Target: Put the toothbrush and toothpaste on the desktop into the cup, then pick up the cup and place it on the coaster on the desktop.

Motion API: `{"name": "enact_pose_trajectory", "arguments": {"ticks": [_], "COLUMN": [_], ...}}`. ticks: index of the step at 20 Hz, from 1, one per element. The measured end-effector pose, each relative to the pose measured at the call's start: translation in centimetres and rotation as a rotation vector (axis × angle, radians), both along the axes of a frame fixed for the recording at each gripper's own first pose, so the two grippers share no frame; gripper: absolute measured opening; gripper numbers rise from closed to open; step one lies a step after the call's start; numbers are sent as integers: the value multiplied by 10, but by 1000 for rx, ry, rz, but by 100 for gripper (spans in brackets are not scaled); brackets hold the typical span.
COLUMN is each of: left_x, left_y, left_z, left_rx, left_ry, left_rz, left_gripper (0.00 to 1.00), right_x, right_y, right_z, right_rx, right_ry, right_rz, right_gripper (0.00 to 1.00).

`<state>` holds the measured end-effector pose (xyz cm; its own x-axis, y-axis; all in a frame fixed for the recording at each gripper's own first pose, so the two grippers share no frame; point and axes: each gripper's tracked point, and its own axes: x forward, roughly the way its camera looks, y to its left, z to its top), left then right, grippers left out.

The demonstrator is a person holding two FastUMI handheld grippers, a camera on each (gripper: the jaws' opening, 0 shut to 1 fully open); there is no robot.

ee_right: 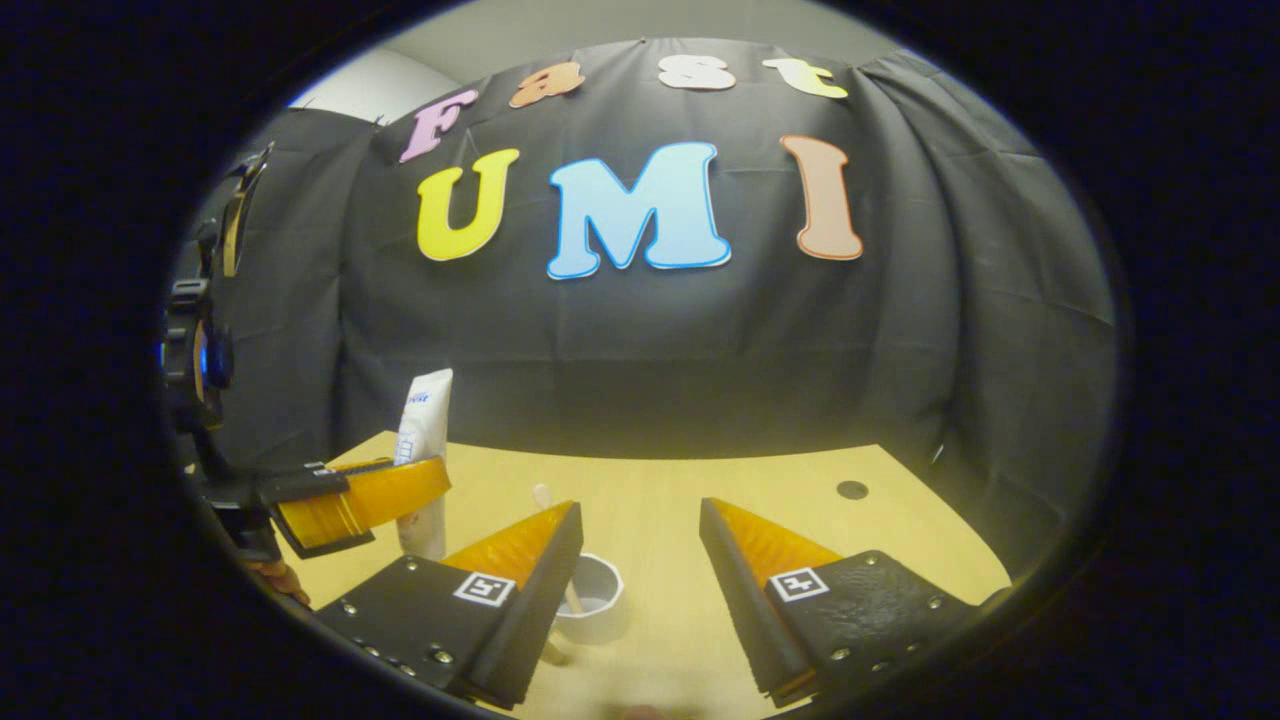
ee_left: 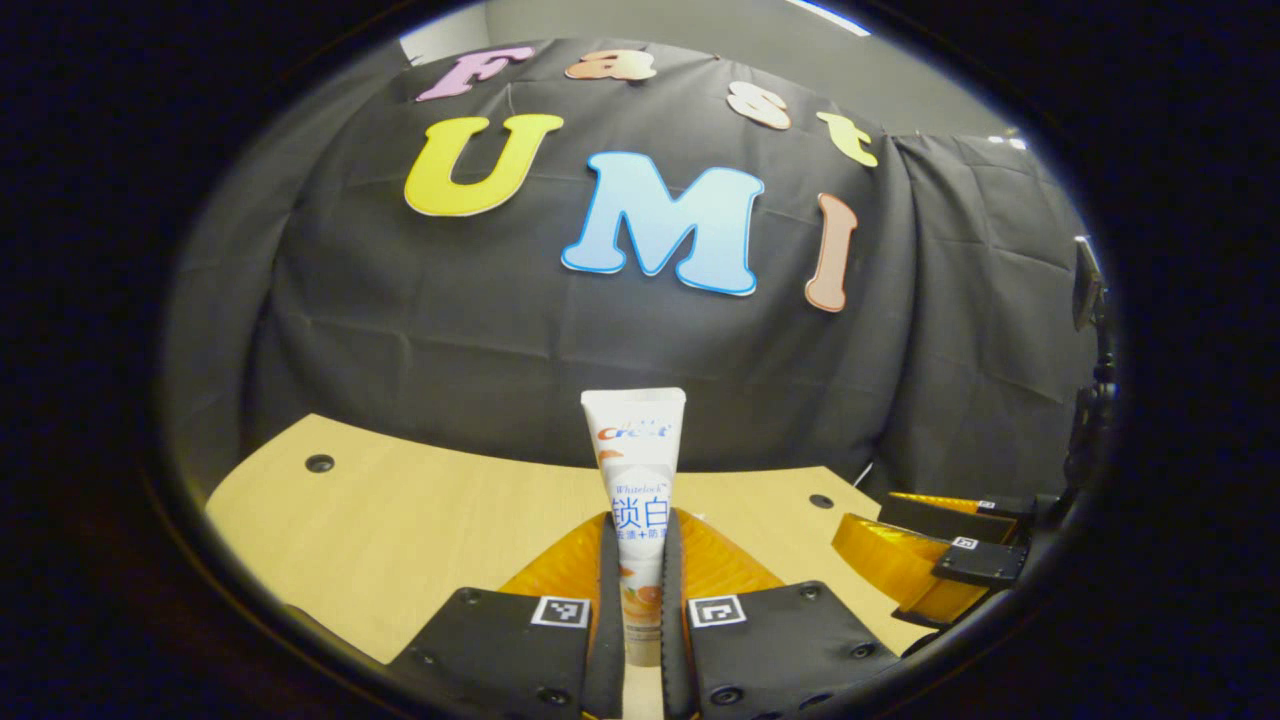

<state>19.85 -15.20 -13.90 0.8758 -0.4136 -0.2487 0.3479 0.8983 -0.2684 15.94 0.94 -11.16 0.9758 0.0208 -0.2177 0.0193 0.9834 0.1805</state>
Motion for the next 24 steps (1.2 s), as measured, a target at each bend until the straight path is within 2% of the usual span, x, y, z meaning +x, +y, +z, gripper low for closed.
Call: {"name": "enact_pose_trajectory", "arguments": {"ticks": [9, 13, 24], "left_x": [17, 19, 9], "left_y": [-55, -75, -102], "left_z": [-1, -7, -43], "left_rx": [-87, -55, 13], "left_ry": [-57, -117, -187], "left_rz": [-44, -82, -153], "left_gripper": [22, 22, 22], "right_x": [-39, -51, -64], "right_y": [-38, -47, -56], "right_z": [-8, -17, -38], "right_rx": [-17, -21, -11], "right_ry": [47, 82, 133], "right_rz": [-73, -91, -109], "right_gripper": [78, 78, 77]}}
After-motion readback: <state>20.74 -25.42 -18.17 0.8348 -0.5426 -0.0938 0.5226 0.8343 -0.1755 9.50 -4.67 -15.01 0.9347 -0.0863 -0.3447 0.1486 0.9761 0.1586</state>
